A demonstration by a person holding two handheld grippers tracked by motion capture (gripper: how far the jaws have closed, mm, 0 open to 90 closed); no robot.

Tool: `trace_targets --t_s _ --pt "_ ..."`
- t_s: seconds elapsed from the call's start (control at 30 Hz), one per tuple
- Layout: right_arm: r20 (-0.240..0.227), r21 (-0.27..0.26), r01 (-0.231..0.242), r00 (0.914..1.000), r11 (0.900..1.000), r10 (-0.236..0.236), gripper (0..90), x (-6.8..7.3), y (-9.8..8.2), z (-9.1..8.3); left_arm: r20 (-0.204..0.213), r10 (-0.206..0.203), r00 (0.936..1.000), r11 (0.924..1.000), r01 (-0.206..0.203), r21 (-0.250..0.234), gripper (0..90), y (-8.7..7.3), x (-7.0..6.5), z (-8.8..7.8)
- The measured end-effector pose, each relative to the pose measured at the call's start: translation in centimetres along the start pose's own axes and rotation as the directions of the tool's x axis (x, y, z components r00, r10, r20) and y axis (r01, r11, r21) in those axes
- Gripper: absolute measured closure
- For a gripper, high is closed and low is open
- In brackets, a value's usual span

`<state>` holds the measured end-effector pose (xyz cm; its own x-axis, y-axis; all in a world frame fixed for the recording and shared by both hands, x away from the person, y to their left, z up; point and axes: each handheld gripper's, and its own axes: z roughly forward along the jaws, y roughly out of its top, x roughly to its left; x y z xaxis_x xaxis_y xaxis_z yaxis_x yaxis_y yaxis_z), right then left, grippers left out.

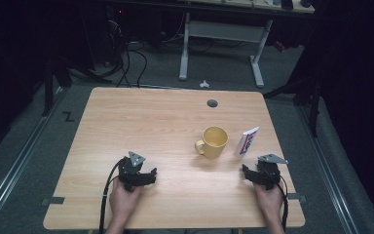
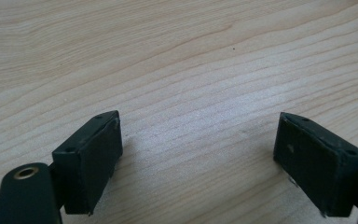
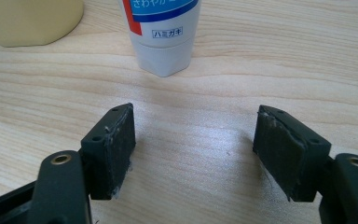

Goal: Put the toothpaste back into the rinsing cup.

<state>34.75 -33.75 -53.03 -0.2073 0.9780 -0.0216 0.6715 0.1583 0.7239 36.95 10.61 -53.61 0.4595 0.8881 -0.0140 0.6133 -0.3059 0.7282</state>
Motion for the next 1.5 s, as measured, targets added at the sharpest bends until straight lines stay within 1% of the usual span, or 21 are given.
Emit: trace_targets --t_s 1.23,1.5 --pt "-0.004 0.004 0.001 1.0 1.0 -0.001 28.3 0.09 0.0 -0.01 -0.001 -0.003 1.0 1.0 0.003 0.001 15.8 0.03 0.0 0.01" --pt "-0.006 0.009 0.006 1.0 1.0 -0.006 23.8 0.24 -0.01 0.02 0.0 -0.003 1.0 1.0 0.003 0.001 15.8 0.01 0.01 0.0"
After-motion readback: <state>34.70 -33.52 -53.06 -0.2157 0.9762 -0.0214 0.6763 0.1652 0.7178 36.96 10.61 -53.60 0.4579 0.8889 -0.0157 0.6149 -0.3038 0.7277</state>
